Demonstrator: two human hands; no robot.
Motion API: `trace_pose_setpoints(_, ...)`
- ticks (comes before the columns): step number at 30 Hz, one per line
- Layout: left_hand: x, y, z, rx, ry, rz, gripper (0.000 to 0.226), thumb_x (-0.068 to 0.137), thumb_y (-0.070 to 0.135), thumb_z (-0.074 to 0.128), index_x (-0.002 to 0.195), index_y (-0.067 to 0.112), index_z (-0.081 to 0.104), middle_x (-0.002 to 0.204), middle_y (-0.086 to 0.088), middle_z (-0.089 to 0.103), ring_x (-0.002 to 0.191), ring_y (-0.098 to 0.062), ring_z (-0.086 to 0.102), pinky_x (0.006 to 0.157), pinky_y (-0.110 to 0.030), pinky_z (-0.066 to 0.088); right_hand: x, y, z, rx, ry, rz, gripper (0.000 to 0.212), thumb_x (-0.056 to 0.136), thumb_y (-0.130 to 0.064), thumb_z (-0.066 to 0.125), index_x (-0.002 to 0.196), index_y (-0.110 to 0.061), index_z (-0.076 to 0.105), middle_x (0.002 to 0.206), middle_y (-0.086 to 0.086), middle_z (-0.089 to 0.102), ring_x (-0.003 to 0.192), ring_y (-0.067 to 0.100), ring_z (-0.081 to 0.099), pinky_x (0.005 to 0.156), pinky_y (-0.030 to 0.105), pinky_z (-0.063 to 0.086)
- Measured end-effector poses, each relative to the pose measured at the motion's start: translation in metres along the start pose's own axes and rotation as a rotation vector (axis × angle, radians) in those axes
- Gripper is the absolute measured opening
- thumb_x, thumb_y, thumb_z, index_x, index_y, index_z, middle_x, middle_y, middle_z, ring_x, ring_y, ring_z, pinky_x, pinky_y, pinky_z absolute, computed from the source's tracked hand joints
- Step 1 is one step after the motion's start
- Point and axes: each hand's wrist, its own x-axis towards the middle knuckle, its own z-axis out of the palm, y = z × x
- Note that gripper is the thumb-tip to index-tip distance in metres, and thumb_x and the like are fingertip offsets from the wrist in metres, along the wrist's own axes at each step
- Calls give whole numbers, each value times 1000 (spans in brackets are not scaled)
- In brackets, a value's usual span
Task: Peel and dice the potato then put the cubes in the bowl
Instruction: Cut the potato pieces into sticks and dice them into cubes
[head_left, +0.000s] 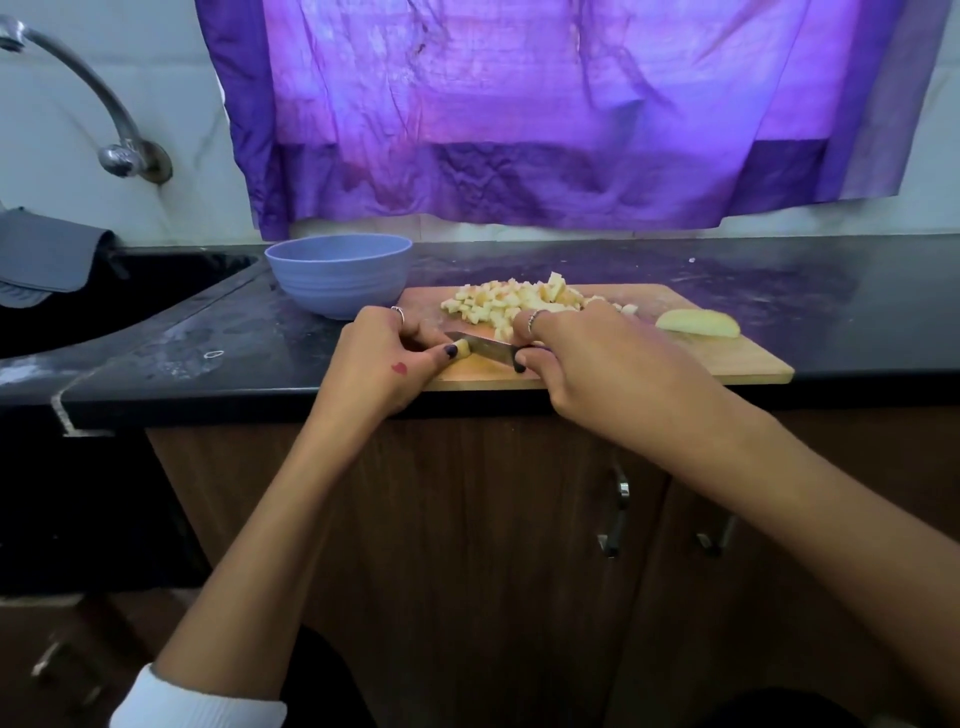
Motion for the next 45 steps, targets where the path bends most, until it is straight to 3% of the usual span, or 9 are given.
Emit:
trace_pose_setpoints(3,-1,0,2,-8,11,-6,17,85,25,71,88,8,73,83,-5,69,75,-13,57,70,-28,44,1,-2,-1,146,82,80,17,99,-28,43,105,-24,59,88,6,60,86,28,59,67,37,46)
trace_pose_setpoints(6,-2,0,2,-34,13,-14,16,85,25,71,89,9,74,84,-4,70,75,-13,58,72,-28,45,0,-6,1,151,73,92,19,100,-27,44,107,-23,60,87,2,59,89,26,56,61,35,36)
trace_pose_setpoints(9,-4,2,1,-45,8,-17,14,86,23,70,90,10,74,85,-2,70,77,-12,59,75,-29,47,-3,-8,2,149,86,82,20,100,-27,44,111,-24,61,70,-7,45,76,17,46,51,19,28)
trace_pose_setpoints(12,-5,4,0,-35,-1,10,7,88,20,67,85,15,71,79,6,65,72,-6,54,65,-17,40,-2,-6,2,178,77,84,18,99,-26,45,108,-23,61,77,-2,52,72,16,45,53,11,20)
trace_pose_setpoints(17,-5,3,-1,-46,-18,21,7,89,18,67,82,19,69,77,8,63,72,-6,54,62,-15,39,4,-6,3,178,73,74,18,98,-26,46,102,-20,62,73,-3,50,72,18,50,53,17,31)
trace_pose_setpoints(32,-2,1,3,38,36,62,7,87,19,68,85,16,74,82,1,67,80,-11,57,71,-20,37,27,-16,13,105,-20,65,13,97,-30,49,104,-22,57,76,-2,46,65,16,46,50,26,27)
trace_pose_setpoints(36,-3,0,3,30,24,55,7,88,20,67,85,17,73,80,6,66,76,-6,56,72,-20,38,15,-12,8,75,-53,56,11,99,-32,44,102,-27,53,72,-9,40,58,4,39,45,23,22)
trace_pose_setpoints(41,-5,-6,3,11,44,83,12,86,24,69,76,16,69,77,3,66,79,-11,60,73,-24,42,0,-3,4,158,-11,136,20,99,-32,46,110,-25,61,88,1,59,74,16,48,60,29,40)
trace_pose_setpoints(45,-9,-6,3,18,60,116,14,88,26,67,83,13,70,83,0,65,84,-14,60,74,-27,43,-6,-6,3,316,79,202,19,99,-30,47,112,-28,60,89,0,57,73,11,40,63,31,35)
